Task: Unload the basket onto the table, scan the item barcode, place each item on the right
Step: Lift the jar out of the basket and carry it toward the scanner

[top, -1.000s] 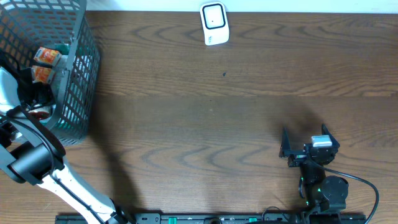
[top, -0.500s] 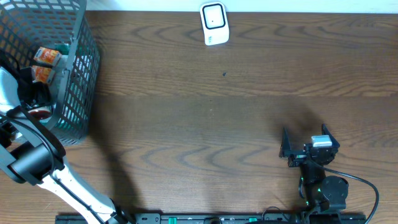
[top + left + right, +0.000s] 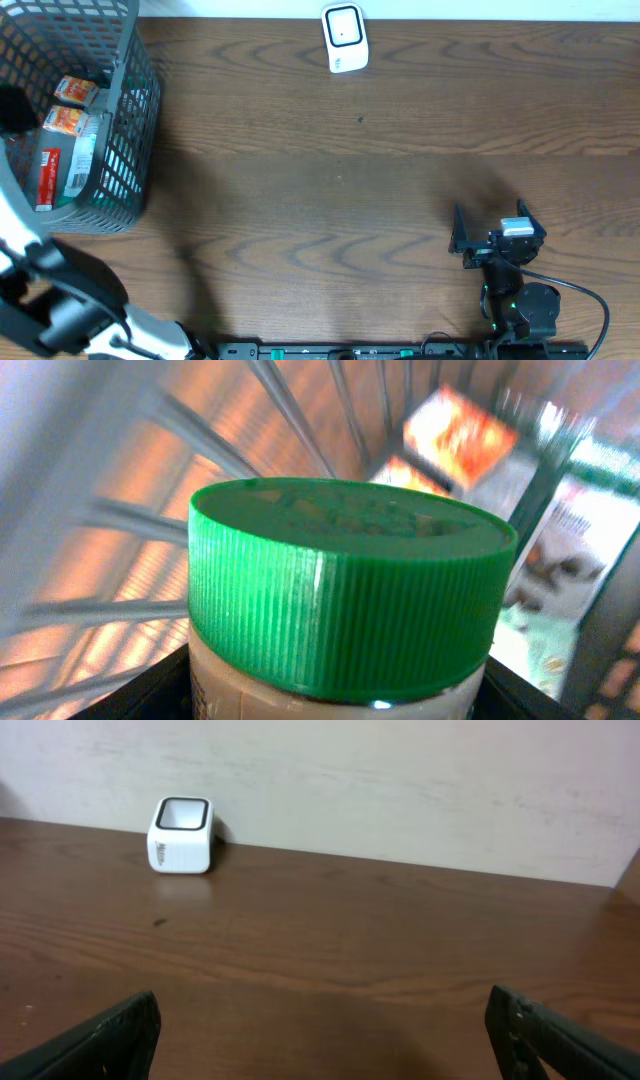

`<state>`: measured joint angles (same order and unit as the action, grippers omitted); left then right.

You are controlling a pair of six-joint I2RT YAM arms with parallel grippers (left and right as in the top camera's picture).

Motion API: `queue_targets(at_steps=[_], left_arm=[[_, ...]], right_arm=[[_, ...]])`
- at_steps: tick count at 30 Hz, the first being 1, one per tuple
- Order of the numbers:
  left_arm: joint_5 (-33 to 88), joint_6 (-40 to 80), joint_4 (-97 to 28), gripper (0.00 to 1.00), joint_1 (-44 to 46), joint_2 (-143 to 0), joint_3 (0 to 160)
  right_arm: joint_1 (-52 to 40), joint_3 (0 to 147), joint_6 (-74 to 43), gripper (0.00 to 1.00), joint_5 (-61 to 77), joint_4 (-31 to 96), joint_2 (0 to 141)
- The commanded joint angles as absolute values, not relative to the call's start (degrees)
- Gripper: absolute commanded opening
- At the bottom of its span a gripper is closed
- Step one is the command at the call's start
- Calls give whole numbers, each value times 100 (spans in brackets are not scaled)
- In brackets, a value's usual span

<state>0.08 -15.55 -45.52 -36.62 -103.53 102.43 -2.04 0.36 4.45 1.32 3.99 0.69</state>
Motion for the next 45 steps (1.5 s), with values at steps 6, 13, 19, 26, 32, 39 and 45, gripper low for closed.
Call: queue_targets(at_steps=[6,13,19,26,32,39,45], left_arm=[[86,-119,-4368,58,-3417,-8783,10304],[80,491,-4838,58,-2279,-7760,10304],[78,886,-5537,57,-720,-7328,10302],[34,1378,-6493,58,893,-7721,10077],[34,1739,-6344,58,2097,-8436,9384],[36,2036,-5966,58,3120,-9601,9048],[38,2919,-5793,58,3677,-10385,9048]], right_arm=[[-143,32,478,99,156,421,38],[-143,32,478,99,156,421,38],[-143,32,478,99,156,421,38],[-143,32,478,99,156,421,38],[-143,32,478,99,156,421,38],[-143,32,478,99,156,421,38],[-143,32,478,99,156,421,38]])
